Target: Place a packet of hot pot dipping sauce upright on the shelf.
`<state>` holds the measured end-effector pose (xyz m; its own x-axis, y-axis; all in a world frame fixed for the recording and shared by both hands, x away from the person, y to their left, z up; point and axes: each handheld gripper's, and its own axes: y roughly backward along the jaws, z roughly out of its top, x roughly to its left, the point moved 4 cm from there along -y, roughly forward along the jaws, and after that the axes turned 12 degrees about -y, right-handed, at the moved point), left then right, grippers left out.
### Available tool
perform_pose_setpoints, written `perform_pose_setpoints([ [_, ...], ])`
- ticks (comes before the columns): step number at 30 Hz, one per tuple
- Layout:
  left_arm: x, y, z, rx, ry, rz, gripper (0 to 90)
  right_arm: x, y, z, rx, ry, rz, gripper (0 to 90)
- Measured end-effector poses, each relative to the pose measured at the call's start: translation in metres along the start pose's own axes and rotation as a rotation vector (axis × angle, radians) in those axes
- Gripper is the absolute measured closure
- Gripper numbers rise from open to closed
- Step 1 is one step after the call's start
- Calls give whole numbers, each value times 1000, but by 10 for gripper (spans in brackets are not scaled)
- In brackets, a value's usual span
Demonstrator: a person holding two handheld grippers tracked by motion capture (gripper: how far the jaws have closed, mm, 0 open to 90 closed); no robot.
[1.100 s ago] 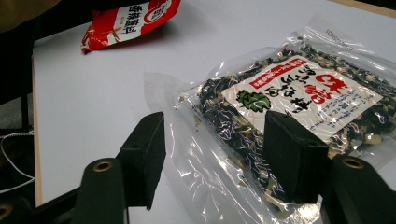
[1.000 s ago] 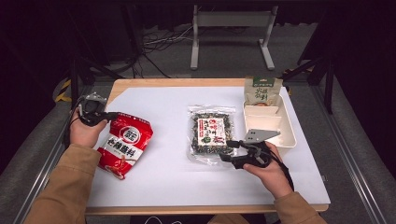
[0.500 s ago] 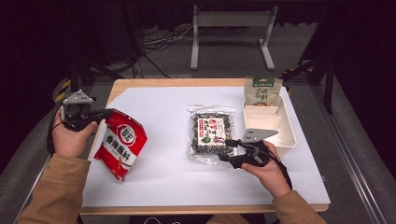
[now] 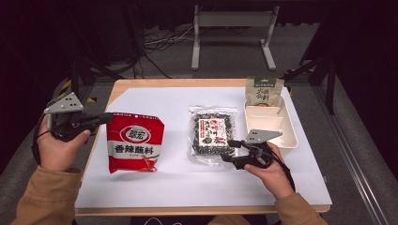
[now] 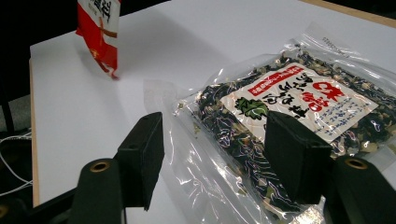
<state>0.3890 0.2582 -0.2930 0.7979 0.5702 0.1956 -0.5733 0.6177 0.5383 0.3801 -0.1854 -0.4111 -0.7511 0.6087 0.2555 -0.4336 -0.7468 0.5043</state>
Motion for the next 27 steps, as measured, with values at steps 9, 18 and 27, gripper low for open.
perform_pose_setpoints([
  [9, -30, 1, 25, -72, -100, -68, 900, 2, 0, 1, -6, 8, 4, 383],
  [18, -43, -2, 41, -165, -126, -112, 900, 7, 0, 7, -21, 31, 20, 399],
  [27, -63, -6, 57, -234, -170, -185, 900, 25, -6, 15, -38, 70, 85, 433],
])
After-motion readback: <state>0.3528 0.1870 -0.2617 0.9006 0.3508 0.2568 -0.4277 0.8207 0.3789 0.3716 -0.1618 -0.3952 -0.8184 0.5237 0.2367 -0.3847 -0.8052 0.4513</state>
